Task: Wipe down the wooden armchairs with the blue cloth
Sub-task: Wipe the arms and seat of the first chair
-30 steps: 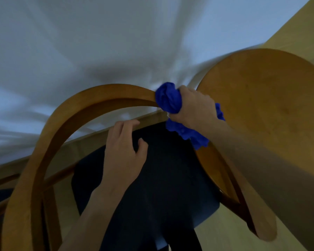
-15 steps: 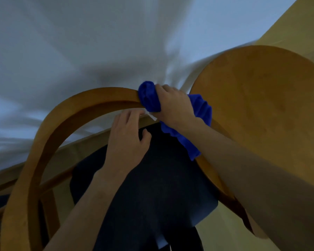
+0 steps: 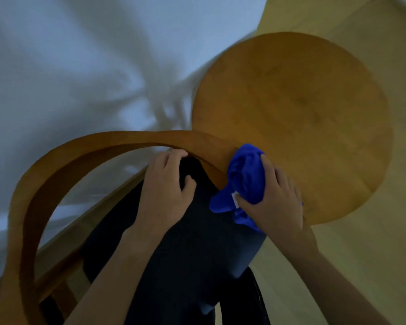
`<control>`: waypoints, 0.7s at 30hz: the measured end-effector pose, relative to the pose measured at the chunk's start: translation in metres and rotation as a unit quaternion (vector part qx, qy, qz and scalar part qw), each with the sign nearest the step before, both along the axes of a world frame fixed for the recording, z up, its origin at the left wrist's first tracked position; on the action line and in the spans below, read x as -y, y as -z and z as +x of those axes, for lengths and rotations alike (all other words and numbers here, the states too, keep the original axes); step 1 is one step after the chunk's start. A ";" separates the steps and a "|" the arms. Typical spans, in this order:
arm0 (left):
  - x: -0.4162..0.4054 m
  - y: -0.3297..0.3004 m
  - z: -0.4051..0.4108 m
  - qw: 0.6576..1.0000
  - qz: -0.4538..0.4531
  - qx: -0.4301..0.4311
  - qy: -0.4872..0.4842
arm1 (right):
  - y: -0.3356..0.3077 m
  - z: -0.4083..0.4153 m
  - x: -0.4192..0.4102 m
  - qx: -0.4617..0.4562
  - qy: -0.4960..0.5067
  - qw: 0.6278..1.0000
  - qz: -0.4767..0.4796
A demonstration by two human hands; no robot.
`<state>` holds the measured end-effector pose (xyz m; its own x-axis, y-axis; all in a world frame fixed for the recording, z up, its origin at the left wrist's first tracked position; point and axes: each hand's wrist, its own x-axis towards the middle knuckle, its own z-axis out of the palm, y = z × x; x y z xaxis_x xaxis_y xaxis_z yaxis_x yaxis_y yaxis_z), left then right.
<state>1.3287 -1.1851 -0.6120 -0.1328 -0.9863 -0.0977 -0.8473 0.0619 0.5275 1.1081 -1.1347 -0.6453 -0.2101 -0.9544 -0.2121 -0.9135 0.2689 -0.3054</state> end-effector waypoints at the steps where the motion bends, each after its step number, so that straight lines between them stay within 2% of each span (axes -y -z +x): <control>1: -0.002 0.001 -0.008 1.000 0.001 -0.007 0.015 | 0.000 -0.008 -0.017 0.004 0.026 1.000 -0.001; 5: -0.016 0.007 -0.028 0.998 0.010 -0.037 0.054 | 0.005 -0.025 -0.063 0.013 0.084 0.996 -0.033; 9: -0.027 0.013 -0.030 0.997 0.023 -0.039 0.058 | 0.012 -0.009 -0.044 -0.005 0.069 0.996 -0.053; 12: -0.031 0.013 -0.022 0.998 0.022 -0.041 0.039 | 0.015 0.023 0.001 -0.029 -0.007 0.998 -0.064; 17: -0.028 0.013 0.002 0.999 0.031 -0.032 -0.022 | 0.021 0.099 0.092 -0.014 -0.155 0.987 -0.046; 21: -0.028 0.003 0.010 0.997 0.007 -0.029 -0.077 | 0.020 0.097 0.108 -0.004 -0.207 0.977 -0.049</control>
